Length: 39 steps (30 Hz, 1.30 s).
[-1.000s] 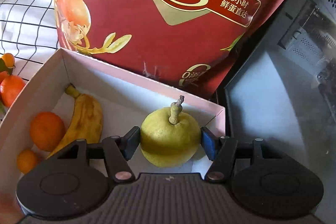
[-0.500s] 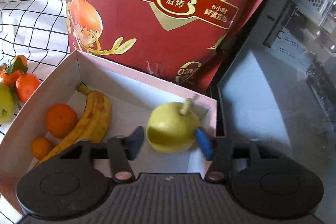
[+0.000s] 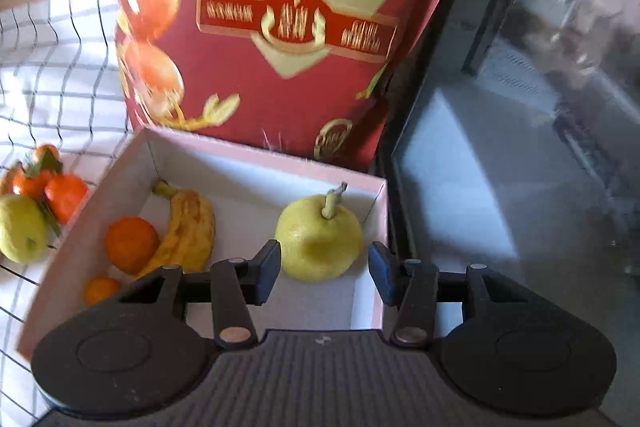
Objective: Organize fruits
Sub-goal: 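Move the right gripper to a second green pear and close on it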
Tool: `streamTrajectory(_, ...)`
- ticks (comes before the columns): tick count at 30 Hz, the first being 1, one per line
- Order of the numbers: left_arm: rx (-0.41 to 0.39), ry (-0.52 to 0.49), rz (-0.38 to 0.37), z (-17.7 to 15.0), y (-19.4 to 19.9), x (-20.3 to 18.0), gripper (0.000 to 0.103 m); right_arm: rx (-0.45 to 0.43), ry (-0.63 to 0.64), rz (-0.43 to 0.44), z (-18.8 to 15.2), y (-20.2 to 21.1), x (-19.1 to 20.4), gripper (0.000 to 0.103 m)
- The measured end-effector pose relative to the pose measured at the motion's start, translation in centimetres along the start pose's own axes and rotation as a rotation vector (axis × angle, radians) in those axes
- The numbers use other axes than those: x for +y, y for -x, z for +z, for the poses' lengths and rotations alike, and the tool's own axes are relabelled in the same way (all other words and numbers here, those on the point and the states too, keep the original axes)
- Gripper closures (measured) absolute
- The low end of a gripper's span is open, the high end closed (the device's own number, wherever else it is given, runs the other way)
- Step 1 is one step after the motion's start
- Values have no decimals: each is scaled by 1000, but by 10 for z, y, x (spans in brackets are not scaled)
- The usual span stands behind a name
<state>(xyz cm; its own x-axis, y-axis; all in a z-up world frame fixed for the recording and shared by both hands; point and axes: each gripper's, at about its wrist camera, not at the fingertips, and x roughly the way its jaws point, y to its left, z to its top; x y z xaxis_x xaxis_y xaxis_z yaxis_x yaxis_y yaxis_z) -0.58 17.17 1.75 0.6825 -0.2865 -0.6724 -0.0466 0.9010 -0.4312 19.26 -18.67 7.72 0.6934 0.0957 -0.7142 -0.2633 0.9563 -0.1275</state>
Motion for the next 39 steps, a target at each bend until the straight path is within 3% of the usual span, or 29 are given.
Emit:
streamTrajectory(5,0,-61,67,10,-3,-2,68,-86,105,96,-2,35,56,49)
streamTrajectory(8,-11,-117,99,14,-1,-6,68,-129,171,202,-2,49,101,49)
streamTrajectory(11,-12,-132,106,16,0,-4,68,-148,301,277,-6,51,150,49)
streamTrajectory(16,-21,-119,128,14,6,3,68,-187,601,228,-17,36,222,45)
streamTrajectory(23,-45,-70,166,9,21,25,68,-191,796,138,-25,5,263,42)
streamTrajectory(26,-49,-41,182,8,25,35,68,-214,825,110,-27,4,264,33)
streamTrajectory(28,-48,-32,187,8,25,38,68,-201,813,123,-24,0,261,33)
streamTrajectory(33,-44,-41,169,9,24,33,68,-135,810,140,-25,-6,262,34)
streamTrajectory(35,-42,-48,164,9,24,29,68,-149,813,106,-29,-6,263,42)
streamTrajectory(39,-37,-56,165,8,23,25,68,-99,661,223,-20,2,247,42)
